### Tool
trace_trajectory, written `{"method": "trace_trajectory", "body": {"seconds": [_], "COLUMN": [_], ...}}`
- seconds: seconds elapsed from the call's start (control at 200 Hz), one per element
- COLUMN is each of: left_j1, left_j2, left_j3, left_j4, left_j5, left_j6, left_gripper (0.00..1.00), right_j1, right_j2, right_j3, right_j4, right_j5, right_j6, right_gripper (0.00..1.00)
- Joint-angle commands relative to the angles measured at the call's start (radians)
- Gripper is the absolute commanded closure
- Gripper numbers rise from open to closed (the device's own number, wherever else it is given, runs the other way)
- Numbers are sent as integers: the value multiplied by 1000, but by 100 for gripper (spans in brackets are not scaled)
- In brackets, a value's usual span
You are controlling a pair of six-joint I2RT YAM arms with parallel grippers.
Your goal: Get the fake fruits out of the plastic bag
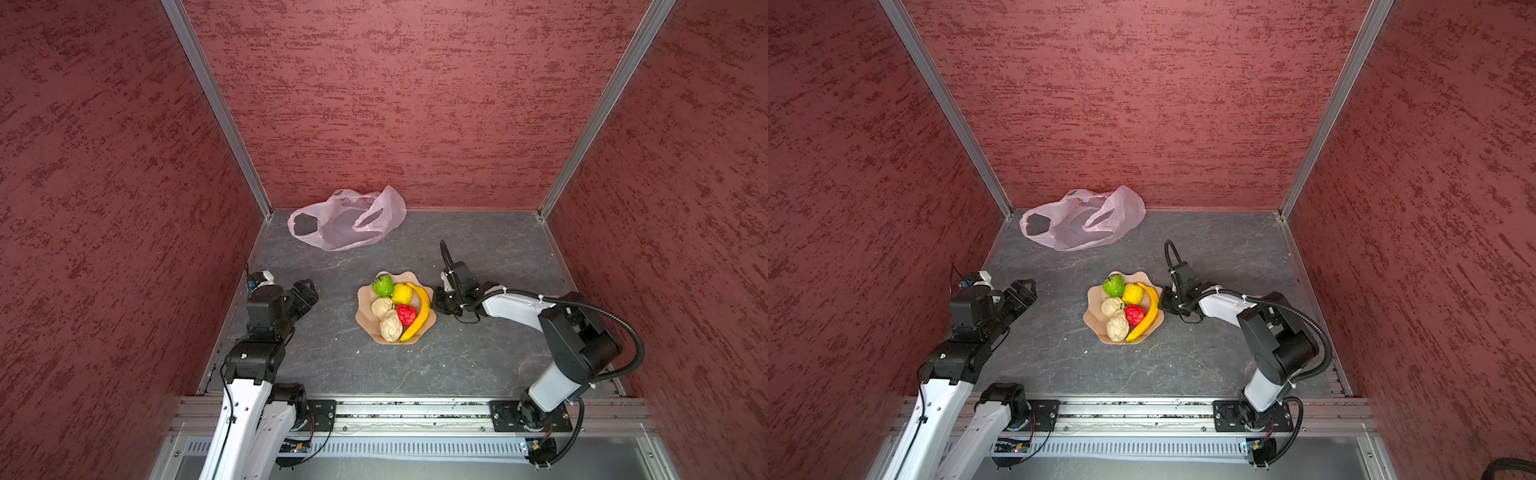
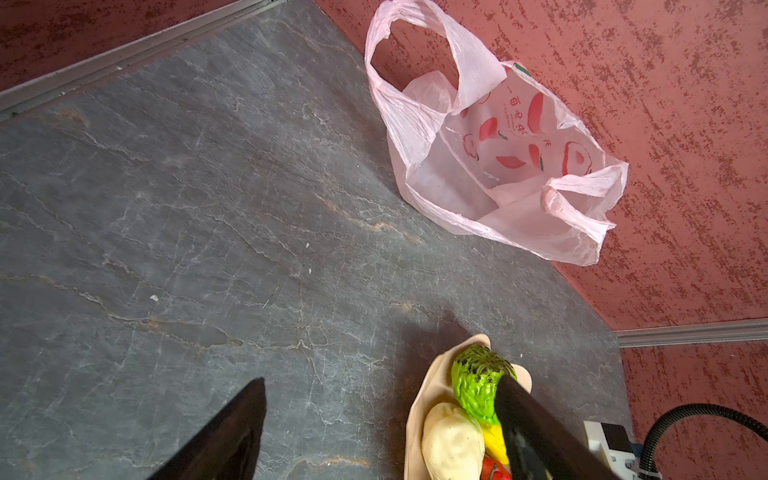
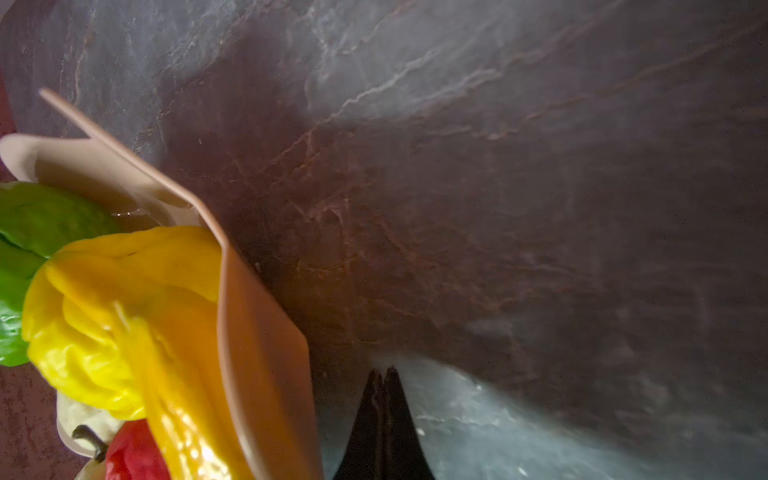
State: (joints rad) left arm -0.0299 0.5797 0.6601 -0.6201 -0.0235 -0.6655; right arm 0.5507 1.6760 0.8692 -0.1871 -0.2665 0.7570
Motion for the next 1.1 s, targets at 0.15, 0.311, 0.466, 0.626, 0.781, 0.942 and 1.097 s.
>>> {"method": "trace_trajectory", "body": {"seconds": [0.15, 0.311, 0.466, 0.626, 0.781, 0.942, 1.097], "left_j1": [18, 26, 32, 44, 47, 49, 51], "left_j2": [-12, -11, -12, 19, 62, 123, 219], "left_j3": [-11, -7, 1, 22, 73, 129, 189], "left_j4": [5, 11, 29, 56, 80, 67, 41], "left_j5": [35, 37, 19, 14, 18, -37, -89], "left_j6": [4, 6, 9, 27, 54, 67, 92], "left_gripper": [13, 11, 0, 1, 0, 0, 0], "right_j1": [46, 49, 49, 42, 25, -4, -40], "right_j2": [17, 5, -25, -79, -143, -217, -325], "right_j3": [50, 47, 38, 14, -19, -57, -101], "right_j4": [58, 43, 9, -44, -64, -86, -95], "right_j5": [26, 46, 85, 144, 179, 200, 227], "right_j6": [56, 58, 45, 31, 25, 15, 3], "right_gripper": [100, 100, 96, 85, 68, 43, 27]}}
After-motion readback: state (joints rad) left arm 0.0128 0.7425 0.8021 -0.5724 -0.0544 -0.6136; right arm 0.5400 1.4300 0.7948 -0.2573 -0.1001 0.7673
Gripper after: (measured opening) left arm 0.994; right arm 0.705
